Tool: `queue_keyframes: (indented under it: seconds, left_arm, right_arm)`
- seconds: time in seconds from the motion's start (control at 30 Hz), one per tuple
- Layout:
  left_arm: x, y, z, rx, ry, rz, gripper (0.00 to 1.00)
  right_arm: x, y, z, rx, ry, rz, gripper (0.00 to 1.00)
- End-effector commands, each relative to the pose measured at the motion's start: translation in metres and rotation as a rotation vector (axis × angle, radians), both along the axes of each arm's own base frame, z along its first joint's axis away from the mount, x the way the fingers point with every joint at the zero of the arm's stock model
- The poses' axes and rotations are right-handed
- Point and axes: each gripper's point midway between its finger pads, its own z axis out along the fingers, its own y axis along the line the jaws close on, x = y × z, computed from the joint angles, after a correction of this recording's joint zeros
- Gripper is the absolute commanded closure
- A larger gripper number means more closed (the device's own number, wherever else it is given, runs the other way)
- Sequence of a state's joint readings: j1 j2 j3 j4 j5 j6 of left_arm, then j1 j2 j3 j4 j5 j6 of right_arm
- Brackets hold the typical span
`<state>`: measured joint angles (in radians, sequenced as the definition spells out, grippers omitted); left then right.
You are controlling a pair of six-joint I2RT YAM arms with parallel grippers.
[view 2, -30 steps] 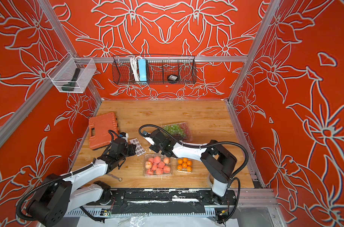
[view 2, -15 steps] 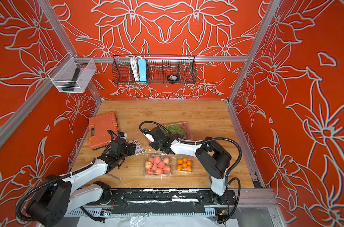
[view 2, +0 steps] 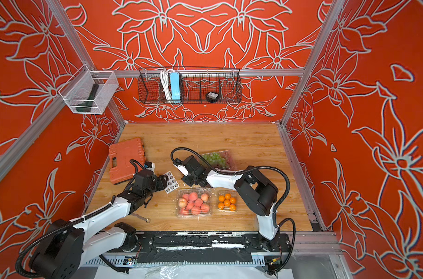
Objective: Label fruit boxes
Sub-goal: Stick the label on the fruit box.
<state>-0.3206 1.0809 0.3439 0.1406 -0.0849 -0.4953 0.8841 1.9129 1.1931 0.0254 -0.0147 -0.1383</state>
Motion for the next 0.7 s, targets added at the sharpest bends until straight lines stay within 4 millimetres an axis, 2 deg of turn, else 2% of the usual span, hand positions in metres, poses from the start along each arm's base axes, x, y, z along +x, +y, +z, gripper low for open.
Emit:
queue_keyframes:
  seconds: [0.0, 0.1, 0.2, 0.33, 0.43, 0.57, 0.67]
  left_arm:
    - [-0.003, -0.001, -0.001, -0.016, -0.001, -0.008, 0.41]
    - [-0.003, -0.002, 0.003, -0.024, -0.02, -0.01, 0.38]
    - [-0.003, -0.002, 0.008, -0.03, -0.037, -0.009, 0.33]
    - [-0.004, -0.002, 0.011, -0.039, -0.055, -0.012, 0.22]
    - [-0.003, -0.005, 0.011, -0.05, -0.056, -0.026, 0.21]
    - [-0.003, -0.008, 0.006, -0.05, -0.044, -0.038, 0.2]
    - [-0.003, -0.01, 0.004, -0.052, -0.038, -0.049, 0.2]
  right_arm:
    - [-0.001, -0.005, -0.015, -0.011, 0.116, -0.023, 0.96]
    - [-0.001, -0.002, -0.004, 0.03, 0.129, -0.012, 0.78]
    - [-0.004, 0.002, 0.018, 0.076, 0.114, 0.009, 0.67]
    - [-0.001, 0.001, 0.042, 0.109, 0.058, 0.009, 0.64]
    - [0.001, 0.003, 0.048, 0.119, 0.045, 0.015, 0.69]
    - [0.007, 0.003, 0.031, 0.061, 0.059, -0.002, 0.96]
    - [0.008, 0.004, 0.019, 0.041, 0.077, 0.003, 1.0]
